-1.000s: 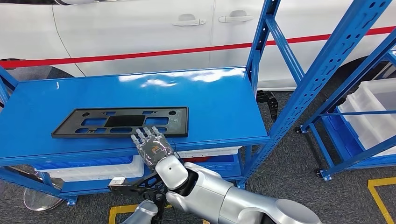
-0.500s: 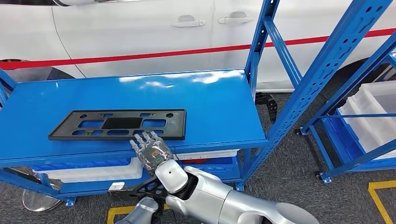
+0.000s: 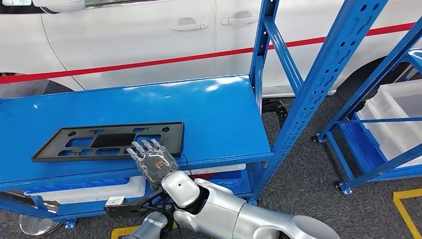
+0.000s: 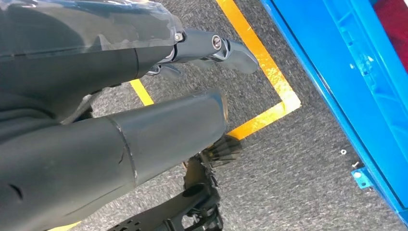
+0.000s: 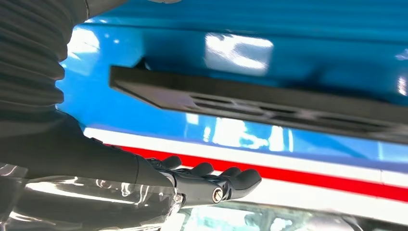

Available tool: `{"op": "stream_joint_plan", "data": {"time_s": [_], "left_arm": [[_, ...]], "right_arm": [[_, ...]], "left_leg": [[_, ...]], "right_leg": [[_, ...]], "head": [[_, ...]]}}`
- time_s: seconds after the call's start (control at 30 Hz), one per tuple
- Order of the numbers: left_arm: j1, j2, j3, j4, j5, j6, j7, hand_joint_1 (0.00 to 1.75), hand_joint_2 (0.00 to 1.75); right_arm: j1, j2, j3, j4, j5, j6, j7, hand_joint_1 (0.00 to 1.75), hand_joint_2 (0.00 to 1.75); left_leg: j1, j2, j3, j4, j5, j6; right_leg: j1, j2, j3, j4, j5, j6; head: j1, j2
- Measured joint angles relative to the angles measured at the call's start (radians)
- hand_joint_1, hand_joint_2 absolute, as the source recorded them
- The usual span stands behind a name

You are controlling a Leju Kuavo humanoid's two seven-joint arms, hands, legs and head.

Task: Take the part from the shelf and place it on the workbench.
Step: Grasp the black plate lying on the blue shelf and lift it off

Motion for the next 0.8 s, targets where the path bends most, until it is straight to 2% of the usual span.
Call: {"op": "stream_joint_plan", "data": {"time_s": [0.03,0.07,0.1,0.23,0.33,0.5,0.63,0.8], "left_arm": [[-0.001,0.0,0.0,0.0,-0.007,-0.001,0.01,0.0,0.0],[-0.002,0.0,0.0,0.0,-0.014,-0.001,0.02,0.0,0.0],[-0.002,0.001,-0.001,0.0,-0.021,-0.001,0.03,0.0,0.0],[0.001,0.002,-0.005,0.0,-0.039,0.01,0.06,0.0,1.75],[0.002,0.005,-0.005,0.0,-0.045,0.031,0.066,0.0,1.75],[0.012,0.011,-0.005,0.0,-0.049,0.073,0.068,0.0,1.75],[0.023,0.019,-0.003,0.0,-0.044,0.095,0.058,0.0,1.75],[0.032,0.027,0.0,0.0,-0.04,0.103,0.05,0.0,1.75]], "right_arm": [[0.0,0.0,0.0,-0.003,-0.004,-0.008,-0.006,0.0,1.75],[0.001,0.0,0.0,-0.005,-0.006,-0.014,-0.011,0.0,1.75],[0.002,0.0,-0.001,-0.006,-0.007,-0.02,-0.015,0.0,1.75],[0.009,0.0,-0.001,-0.014,-0.017,-0.047,-0.031,0.0,1.75],[0.009,0.0,-0.002,-0.025,-0.017,-0.081,-0.045,0.0,1.75],[0.013,0.0,-0.004,-0.049,0.03,-0.171,-0.067,0.0,1.75],[0.024,0.0,-0.018,-0.081,0.04,-0.242,-0.098,0.0,1.75],[0.034,0.0,-0.034,-0.112,0.035,-0.265,-0.111,0.0,1.75]], "left_leg": [[-0.002,0.0,0.021,-0.06,0.032,0.004],[-0.005,0.0,0.035,-0.101,0.044,0.008],[-0.006,-0.001,0.042,-0.122,0.044,0.01],[-0.009,-0.006,0.044,-0.138,0.045,0.014],[-0.011,-0.006,0.044,-0.137,0.046,0.021],[-0.014,-0.006,0.044,-0.137,0.045,0.027],[-0.015,-0.006,0.044,-0.136,0.044,0.029],[-0.015,-0.006,0.044,-0.136,0.044,0.029]], "right_leg": [[0.001,0.001,0.003,0.0,-0.001,0.004],[0.003,0.001,0.002,0.0,-0.001,0.008],[0.006,0.001,0.0,0.0,-0.001,0.01],[0.009,-0.003,0.0,-0.007,0.003,0.002],[0.008,-0.003,0.005,-0.015,0.009,0.01],[0.005,-0.003,0.007,-0.02,0.012,0.015],[0.004,-0.003,0.007,-0.021,0.012,0.02],[0.004,-0.003,0.007,-0.021,0.011,0.025]], "head": [[-0.001,0.0],[-0.002,0.0],[-0.002,0.0],[0.0,0.0],[0.0,0.0],[0.0,0.0],[0.0,0.0],[0.0,0.0]]}}
